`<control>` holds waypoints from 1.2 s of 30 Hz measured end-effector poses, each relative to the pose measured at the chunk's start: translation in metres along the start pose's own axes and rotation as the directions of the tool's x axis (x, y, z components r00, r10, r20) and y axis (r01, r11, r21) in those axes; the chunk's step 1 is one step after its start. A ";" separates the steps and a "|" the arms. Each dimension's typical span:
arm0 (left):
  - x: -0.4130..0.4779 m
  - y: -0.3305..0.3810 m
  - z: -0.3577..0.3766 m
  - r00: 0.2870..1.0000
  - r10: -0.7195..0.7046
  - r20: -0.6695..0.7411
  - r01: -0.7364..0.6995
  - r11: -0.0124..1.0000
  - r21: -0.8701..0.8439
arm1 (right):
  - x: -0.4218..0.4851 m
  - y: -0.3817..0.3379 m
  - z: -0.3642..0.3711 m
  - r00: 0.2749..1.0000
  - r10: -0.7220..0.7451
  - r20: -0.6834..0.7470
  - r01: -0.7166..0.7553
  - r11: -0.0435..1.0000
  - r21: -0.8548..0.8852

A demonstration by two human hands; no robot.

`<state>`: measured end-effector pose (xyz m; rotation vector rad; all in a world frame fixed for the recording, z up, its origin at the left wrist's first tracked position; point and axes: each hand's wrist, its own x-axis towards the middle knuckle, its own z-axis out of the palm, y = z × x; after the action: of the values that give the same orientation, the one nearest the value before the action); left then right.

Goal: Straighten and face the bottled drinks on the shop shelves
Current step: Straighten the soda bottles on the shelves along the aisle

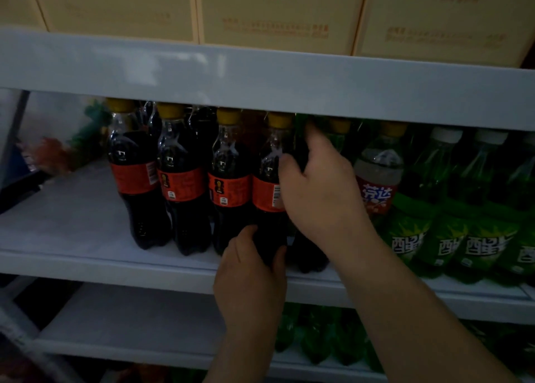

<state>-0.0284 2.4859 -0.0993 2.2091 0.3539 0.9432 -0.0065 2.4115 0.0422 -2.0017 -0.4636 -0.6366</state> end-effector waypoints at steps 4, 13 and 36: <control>-0.002 -0.004 0.002 0.995 0.101 0.002 -0.101 0.995 0.022 | 0.019 -0.004 0.006 0.985 0.146 0.095 -0.149 0.989 0.025; -0.004 -0.015 -0.007 0.983 0.181 0.010 -0.180 0.983 -0.033 | 0.023 -0.011 0.005 0.999 -0.011 -0.037 0.000 0.955 -0.298; 0.007 -0.032 -0.002 0.949 0.314 0.008 -0.313 0.949 -0.037 | 0.019 -0.020 -0.001 0.995 -0.056 -0.077 0.011 0.874 -0.486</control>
<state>-0.0239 2.5130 -0.1165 2.2787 -0.0249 1.0903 -0.0034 2.4212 0.0680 -2.4285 -0.3016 -0.9319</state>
